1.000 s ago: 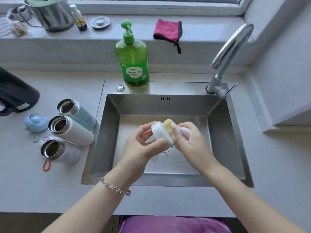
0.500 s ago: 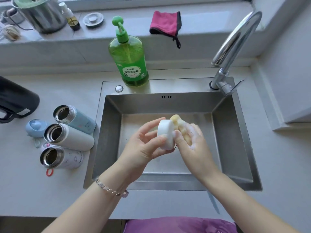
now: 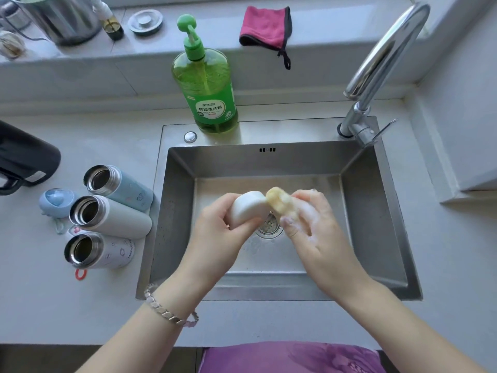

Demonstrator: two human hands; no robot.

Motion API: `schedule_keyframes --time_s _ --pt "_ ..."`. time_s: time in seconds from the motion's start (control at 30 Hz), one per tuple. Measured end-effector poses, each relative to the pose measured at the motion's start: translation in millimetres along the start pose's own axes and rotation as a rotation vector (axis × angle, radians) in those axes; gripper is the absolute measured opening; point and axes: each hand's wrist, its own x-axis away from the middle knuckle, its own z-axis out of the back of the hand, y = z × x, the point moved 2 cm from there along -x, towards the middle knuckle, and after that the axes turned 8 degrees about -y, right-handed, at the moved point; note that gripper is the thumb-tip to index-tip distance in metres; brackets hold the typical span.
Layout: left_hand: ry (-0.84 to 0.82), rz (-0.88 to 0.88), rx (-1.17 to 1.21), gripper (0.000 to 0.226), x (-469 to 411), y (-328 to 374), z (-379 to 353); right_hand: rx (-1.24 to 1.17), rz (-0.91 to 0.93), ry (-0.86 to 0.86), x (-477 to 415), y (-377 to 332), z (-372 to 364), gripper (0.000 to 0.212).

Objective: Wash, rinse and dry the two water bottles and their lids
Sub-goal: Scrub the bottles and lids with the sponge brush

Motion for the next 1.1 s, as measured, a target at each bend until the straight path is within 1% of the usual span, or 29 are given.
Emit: schedule_keyframes --time_s 0.07,0.1,0.13,0.2,0.23,0.27,0.33,0.37,0.4,0.47,0.53,0.57,0.63,0.73,0.77,0.8,0.83,0.87,0.9,1.0,1.03,1.07,1.1 --pt "0.048 -0.031 0.012 0.02 3 0 3 0.064 0.069 -0.043 4 -5 -10 0.04" --pt "0.053 -0.048 0.001 0.024 4 0 4 0.066 0.092 -0.065 4 -8 -12 0.041" --pt "0.045 -0.065 -0.017 0.028 5 1 5 0.047 0.095 -0.066 1 -7 -12 0.036" --pt "0.013 -0.086 -0.04 0.035 8 4 5 -0.088 0.055 -0.036 -7 -7 -8 0.025" --pt "0.006 -0.086 -0.035 0.035 9 4 5 -0.116 0.045 -0.028 -8 -7 -7 0.027" --pt "0.006 -0.084 -0.021 0.033 9 5 4 -0.086 0.081 -0.036 -6 -10 -8 0.028" --pt "0.006 -0.082 -0.021 0.024 9 4 2 0.061 0.176 -0.078 0 -19 -15 0.03" --pt "0.004 -0.082 -0.032 0.021 9 5 1 0.08 0.211 -0.106 1 -22 -18 0.031" --pt "0.002 -0.078 -0.028 0.019 9 4 0 0.04 0.219 -0.128 0 -21 -18 0.031" --pt "0.021 -0.051 0.039 0.019 8 3 1 -0.132 0.142 -0.098 -10 -15 -15 0.026" --pt "0.053 -0.028 0.11 0.024 7 3 4 -0.287 -0.031 -0.034 -17 -8 -11 0.023" --pt "0.058 -0.032 0.13 0.025 6 5 6 -0.318 -0.073 -0.013 -16 -6 -12 0.024" --pt "0.063 -0.05 0.153 0.024 6 6 9 -0.294 -0.017 0.012 -8 -8 -18 0.029" --pt "0.065 -0.061 0.154 0.023 6 5 11 -0.235 0.096 -0.013 -2 -14 -20 0.034" --pt "0.063 -0.056 0.161 0.023 6 4 10 -0.233 0.089 -0.022 -3 -12 -19 0.032" --pt "0.06 -0.051 0.174 0.023 7 3 8 -0.271 0.045 -0.031 -5 -8 -19 0.028" --pt "0.056 -0.052 0.197 0.024 8 3 7 -0.324 -0.024 -0.038 -7 -3 -20 0.027" --pt "0.055 -0.055 0.222 0.025 9 4 5 -0.351 -0.079 -0.04 -7 1 -20 0.032" --pt "0.059 -0.055 0.248 0.026 9 4 4 -0.356 -0.104 -0.04 -6 2 -21 0.032" --pt "0.089 -0.021 0.339 0.026 3 6 5 -0.344 -0.033 0.065 0 -3 -21 0.019" --pt "0.097 -0.003 0.359 0.024 1 5 6 -0.31 0.001 0.071 2 -4 -19 0.019" --pt "0.101 0.021 0.363 0.023 -1 6 7 -0.262 0.013 0.038 1 -3 -16 0.022" --pt "0.106 0.059 0.375 0.022 -3 5 8 -0.202 -0.026 -0.029 -1 3 -15 0.024"
